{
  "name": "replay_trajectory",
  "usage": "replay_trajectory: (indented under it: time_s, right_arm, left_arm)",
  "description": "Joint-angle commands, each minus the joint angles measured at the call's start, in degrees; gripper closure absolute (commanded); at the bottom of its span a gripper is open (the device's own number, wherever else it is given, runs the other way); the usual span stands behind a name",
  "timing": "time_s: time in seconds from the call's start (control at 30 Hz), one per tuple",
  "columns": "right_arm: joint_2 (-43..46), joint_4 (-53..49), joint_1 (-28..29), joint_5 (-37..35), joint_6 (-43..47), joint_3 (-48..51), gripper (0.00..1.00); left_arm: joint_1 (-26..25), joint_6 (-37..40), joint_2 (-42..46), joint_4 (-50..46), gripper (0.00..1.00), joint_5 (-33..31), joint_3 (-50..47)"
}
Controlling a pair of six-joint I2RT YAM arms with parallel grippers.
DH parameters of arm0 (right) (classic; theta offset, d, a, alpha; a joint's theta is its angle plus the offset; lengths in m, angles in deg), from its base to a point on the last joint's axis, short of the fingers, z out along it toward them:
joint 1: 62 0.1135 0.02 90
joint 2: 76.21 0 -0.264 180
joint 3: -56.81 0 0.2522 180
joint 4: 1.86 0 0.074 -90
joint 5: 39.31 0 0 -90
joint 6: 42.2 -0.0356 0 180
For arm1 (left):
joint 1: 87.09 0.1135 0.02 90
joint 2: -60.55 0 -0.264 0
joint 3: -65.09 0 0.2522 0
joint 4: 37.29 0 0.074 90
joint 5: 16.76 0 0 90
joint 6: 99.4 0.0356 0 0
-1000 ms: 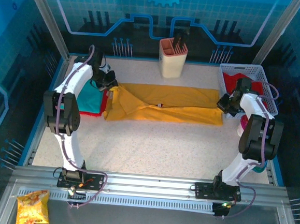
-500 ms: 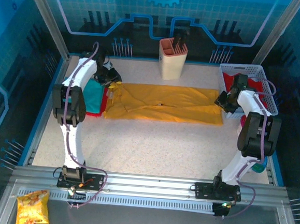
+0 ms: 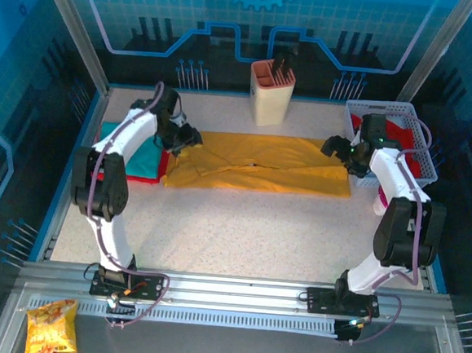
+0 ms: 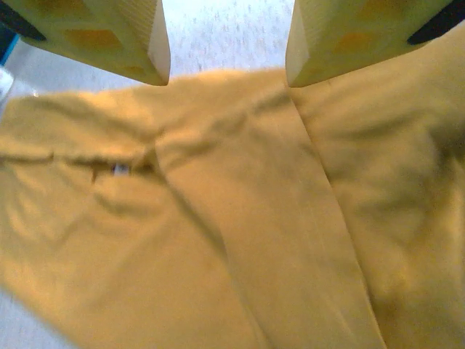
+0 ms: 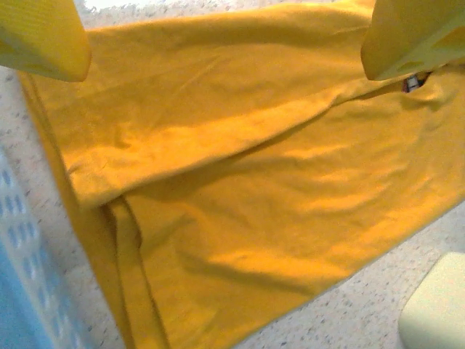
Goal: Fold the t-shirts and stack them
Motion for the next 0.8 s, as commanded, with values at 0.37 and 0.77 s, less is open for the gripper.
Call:
replay_trajectory:
  time_s: [0.37, 0.77]
  right_arm:
    - [6.61, 2.25, 1.99, 3.21, 0.4, 12.58, 0.02]
    - [7.14, 1.37, 1.98, 3.09, 0.84, 12.41, 0.02]
  left_arm:
    - [-4.86, -11.53, 4.28, 19.77, 0.53, 1.16, -18.28]
    - [-4.86, -10.67, 4.41, 18.62, 0.54, -0.48, -20.2]
